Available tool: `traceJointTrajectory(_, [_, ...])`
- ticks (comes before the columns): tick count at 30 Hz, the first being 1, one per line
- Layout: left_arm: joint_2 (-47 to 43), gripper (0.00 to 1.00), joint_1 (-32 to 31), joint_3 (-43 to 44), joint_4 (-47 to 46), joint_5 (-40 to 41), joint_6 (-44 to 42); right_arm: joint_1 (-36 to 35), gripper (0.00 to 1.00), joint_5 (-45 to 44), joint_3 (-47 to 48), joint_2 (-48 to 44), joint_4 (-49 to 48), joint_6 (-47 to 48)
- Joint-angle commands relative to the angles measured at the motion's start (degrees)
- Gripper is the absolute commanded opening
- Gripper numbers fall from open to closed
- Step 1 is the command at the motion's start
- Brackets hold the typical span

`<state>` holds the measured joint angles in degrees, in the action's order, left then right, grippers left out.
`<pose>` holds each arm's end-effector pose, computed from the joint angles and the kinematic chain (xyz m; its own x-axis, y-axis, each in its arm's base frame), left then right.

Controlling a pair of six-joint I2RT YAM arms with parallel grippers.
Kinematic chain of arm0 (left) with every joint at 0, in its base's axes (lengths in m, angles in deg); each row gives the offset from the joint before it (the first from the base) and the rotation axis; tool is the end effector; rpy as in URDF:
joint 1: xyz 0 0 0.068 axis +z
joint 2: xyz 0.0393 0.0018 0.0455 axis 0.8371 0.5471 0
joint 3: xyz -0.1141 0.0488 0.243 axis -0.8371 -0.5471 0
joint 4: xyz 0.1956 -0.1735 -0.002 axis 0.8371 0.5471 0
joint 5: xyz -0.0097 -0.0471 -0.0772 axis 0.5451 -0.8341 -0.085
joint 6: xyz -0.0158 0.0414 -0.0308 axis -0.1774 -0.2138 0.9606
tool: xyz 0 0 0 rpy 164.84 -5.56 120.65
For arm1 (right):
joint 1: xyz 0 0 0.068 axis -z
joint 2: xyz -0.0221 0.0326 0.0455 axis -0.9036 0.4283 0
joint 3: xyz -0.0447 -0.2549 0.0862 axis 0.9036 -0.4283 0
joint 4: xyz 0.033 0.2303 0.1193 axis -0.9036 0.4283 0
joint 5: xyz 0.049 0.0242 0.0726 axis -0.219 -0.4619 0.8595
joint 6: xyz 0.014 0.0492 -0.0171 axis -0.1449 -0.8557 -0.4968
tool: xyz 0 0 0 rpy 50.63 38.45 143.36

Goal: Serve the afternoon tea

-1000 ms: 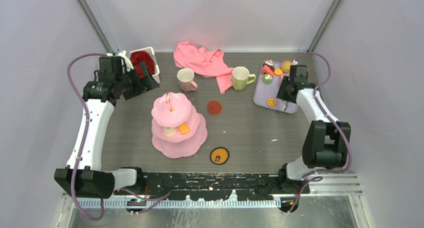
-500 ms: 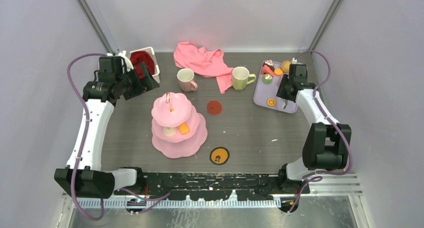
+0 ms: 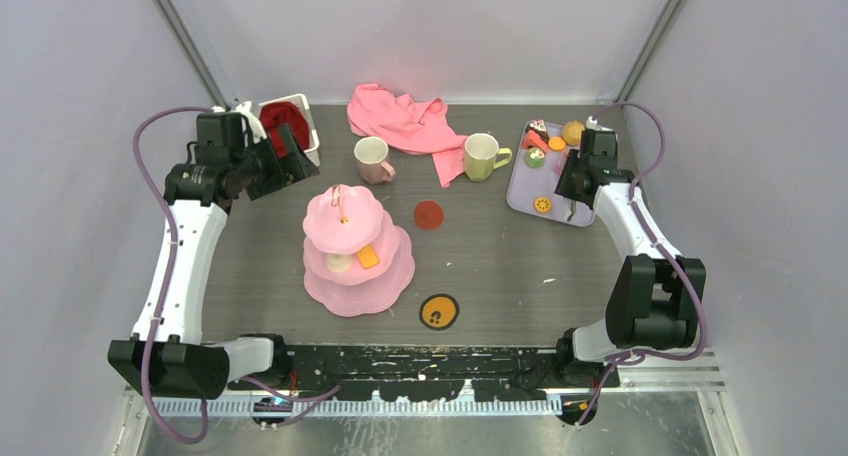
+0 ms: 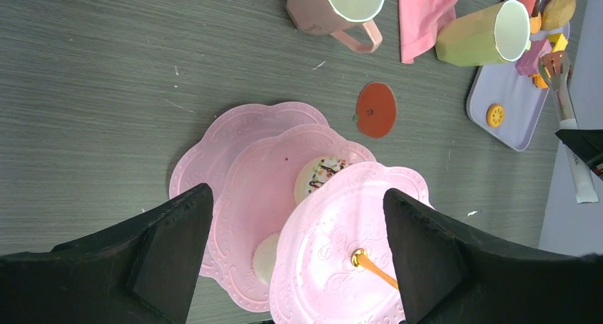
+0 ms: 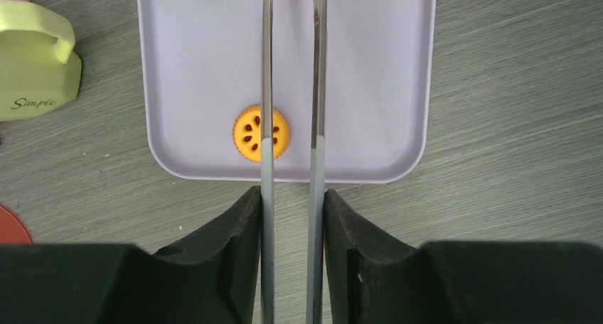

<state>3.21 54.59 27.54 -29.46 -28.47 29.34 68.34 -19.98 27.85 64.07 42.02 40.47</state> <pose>0.2426 -0.0176 0.3926 -0.6803 -0.4120 -0.6062 -0.1092 0.8748 -0.4720 0.3112 -0.0240 0.2599 -0.6921 0.2474 -0.6781 0.2856 0.9566 0.0576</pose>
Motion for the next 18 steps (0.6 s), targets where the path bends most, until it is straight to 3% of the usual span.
traceJointTrajectory(1, [-1.9,0.89,0.2,0.1,-1.8,-0.9,-0.4,-0.4,0.20,-0.7,1.2,-1.6,-1.8,-0.1])
traceJointTrajectory(3, [-1.8,0.89,0.2,0.2,-1.8,-0.9,-0.4,-0.4,0.35,-0.8,1.0,-1.6,-2.2,-0.1])
traceJointTrajectory(5, [-1.8,0.89,0.2,0.3,-1.8,-0.9,-0.4,-0.5,0.41,-0.6,0.9,-1.4,-2.3,-0.1])
traceJointTrajectory(18, [-1.7,0.89,0.3,0.2,-1.9,-0.9,-0.4,-0.7,0.46,-0.7,1.4,-0.1,-2.3,0.0])
